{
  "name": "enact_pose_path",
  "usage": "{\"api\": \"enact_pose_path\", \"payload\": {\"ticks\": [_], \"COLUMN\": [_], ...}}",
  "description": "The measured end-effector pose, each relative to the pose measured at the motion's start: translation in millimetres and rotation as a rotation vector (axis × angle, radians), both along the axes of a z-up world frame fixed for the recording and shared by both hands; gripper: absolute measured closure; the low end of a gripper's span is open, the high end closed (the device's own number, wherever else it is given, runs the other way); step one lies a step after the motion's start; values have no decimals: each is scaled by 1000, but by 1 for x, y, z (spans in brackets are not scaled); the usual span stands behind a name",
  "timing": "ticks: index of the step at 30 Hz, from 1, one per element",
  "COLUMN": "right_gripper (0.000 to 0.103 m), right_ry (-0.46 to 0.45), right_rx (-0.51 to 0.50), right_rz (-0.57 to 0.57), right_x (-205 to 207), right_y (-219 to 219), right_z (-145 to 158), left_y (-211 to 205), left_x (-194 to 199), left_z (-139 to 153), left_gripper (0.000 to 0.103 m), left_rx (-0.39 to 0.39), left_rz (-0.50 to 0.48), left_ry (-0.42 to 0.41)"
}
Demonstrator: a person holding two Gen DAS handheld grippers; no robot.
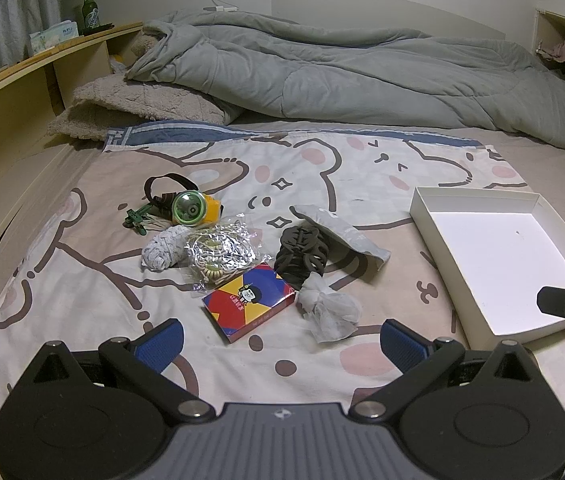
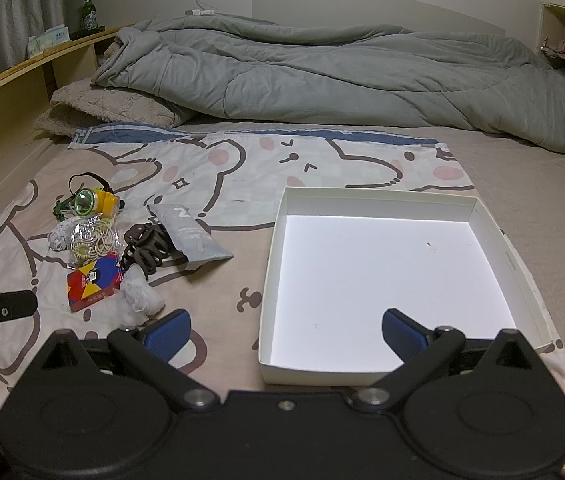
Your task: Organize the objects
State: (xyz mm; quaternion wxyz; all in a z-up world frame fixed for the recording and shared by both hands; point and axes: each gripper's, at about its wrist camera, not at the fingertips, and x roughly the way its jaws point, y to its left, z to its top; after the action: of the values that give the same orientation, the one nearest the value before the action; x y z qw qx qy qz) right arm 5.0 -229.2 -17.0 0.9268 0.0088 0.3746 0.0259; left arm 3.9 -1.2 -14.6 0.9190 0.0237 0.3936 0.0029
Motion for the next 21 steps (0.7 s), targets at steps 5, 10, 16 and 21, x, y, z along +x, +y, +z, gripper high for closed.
{"api": "enact_pose_path", "payload": {"ticks": [5,10,16,21], "right_gripper": [0,0,0,0], "right_ry": [0,0,1,0], "right_rx": [0,-1,-2,-3], "right_rz": [0,0,2,1], "right_x": [0,0,-1,-2], "right_y": [0,1,-2,-2], "right_z": [0,0,-2,-2], "left_y": [0,0,0,-2], "left_x": [0,0,0,-7], "left_z": [1,0,1,4], "left_gripper": [0,0,0,0], "left_rx": [0,0,1,-4], "left_rz": [0,-1,-1,-27], "left_ry": [0,0,0,-15]}}
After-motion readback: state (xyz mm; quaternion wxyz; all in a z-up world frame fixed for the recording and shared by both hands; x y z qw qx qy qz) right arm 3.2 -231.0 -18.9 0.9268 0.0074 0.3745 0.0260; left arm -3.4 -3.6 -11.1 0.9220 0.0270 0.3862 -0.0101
